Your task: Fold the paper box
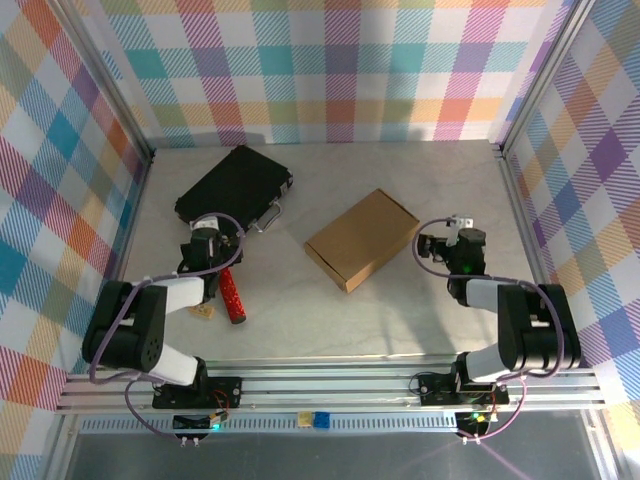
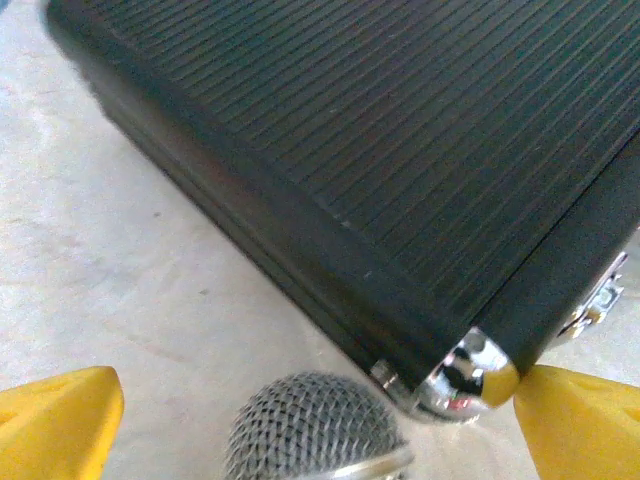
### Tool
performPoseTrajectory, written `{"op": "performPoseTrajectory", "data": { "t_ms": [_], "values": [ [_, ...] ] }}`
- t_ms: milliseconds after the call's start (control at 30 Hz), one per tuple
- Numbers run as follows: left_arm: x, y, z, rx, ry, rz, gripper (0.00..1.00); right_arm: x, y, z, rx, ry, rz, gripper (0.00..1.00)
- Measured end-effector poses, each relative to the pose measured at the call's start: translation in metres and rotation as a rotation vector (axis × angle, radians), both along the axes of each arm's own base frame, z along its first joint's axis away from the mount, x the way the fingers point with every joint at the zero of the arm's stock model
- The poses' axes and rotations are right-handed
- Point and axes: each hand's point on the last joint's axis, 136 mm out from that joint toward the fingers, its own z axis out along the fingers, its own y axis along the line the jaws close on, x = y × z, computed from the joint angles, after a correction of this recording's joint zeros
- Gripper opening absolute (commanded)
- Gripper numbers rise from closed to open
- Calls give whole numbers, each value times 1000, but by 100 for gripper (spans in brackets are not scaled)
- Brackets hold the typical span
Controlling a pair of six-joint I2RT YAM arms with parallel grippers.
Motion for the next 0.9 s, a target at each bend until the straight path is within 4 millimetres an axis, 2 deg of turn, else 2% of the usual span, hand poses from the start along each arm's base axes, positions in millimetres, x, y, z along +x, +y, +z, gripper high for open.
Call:
{"op": "performPoseTrajectory", "data": {
  "t_ms": [100, 233, 433, 900],
  "values": [
    [-4, -4, -13, -16, -56, -34, 100, 2, 3, -2, 7, -42, 19, 99],
    [-3, -6, -4, -25, -132, -47, 100, 0, 1, -3, 4, -64, 7, 99],
    [15, -6, 17, -32, -190, -44, 100, 9, -1, 6, -11, -87, -19, 99],
    [15, -6, 16, -33, -187, -45, 100, 9, -3, 6, -15, -86, -25, 99]
  ]
}}
